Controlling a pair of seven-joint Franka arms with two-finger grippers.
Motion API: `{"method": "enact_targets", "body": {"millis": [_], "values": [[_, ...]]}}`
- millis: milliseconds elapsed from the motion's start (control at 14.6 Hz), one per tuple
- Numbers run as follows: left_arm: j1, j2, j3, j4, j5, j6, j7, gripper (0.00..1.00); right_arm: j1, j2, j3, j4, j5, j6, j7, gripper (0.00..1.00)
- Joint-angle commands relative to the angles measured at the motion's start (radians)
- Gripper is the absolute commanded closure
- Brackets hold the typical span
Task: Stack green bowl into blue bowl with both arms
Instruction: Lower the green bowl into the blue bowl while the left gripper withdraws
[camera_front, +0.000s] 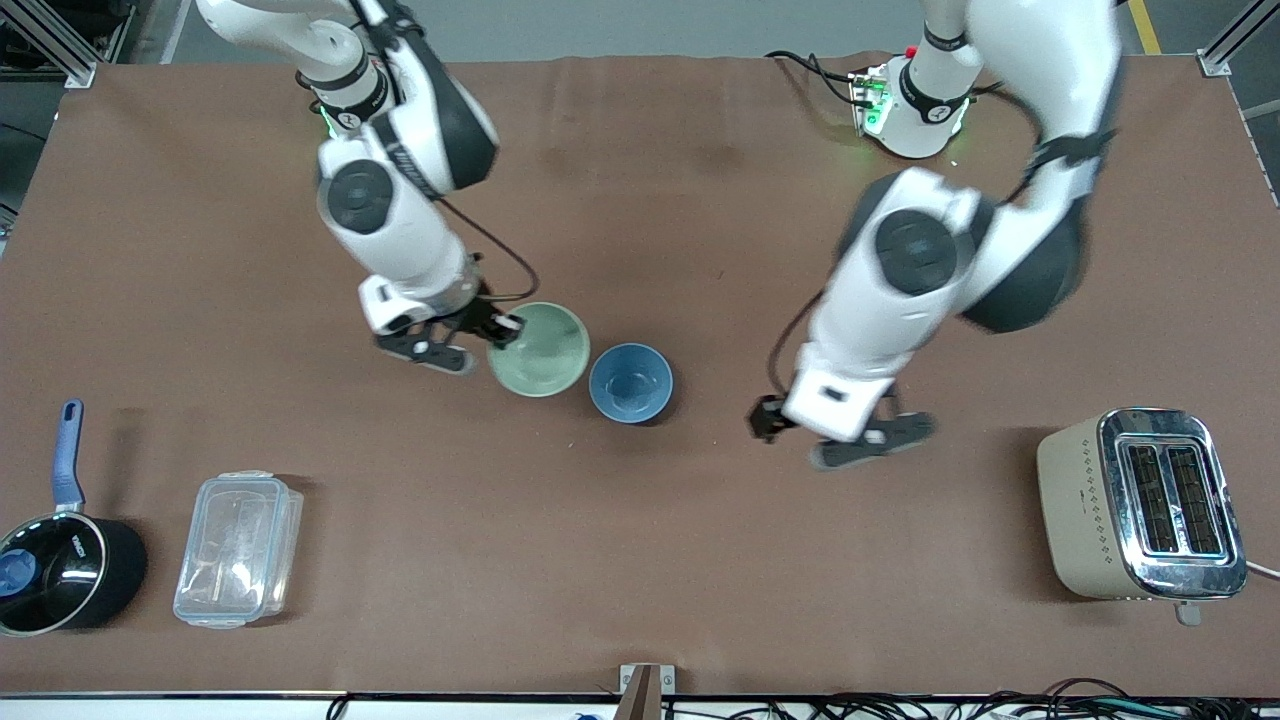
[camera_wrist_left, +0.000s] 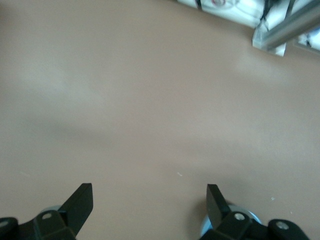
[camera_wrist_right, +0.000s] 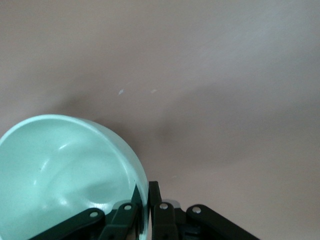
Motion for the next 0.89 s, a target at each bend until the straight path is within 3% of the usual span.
{"method": "enact_targets", "body": {"millis": [0,205,547,821], "values": [[0.082,-0.120,-0.006,-0.025,0.018,-0.138,0.144,0.00,0.084,0.091,-0.013,0.035,0.015,0.094,0.119,1.00],[0.177,-0.229,-0.009,-0.027,0.003,-0.241,0.348,0.00,0.108,0.162,-0.014,0.057,0.014,0.183,0.156,1.00],[0.312,-0.326,-0.009,-0.033,-0.066,-0.373,0.589,0.00,0.113,0.266,-0.014,0.147,0.003,0.185,0.192,1.00],[0.310,-0.424,0.069,-0.131,-0.118,-0.375,0.739,0.00,0.113,0.278,-0.016,0.146,-0.001,0.185,0.190,1.00]]}}
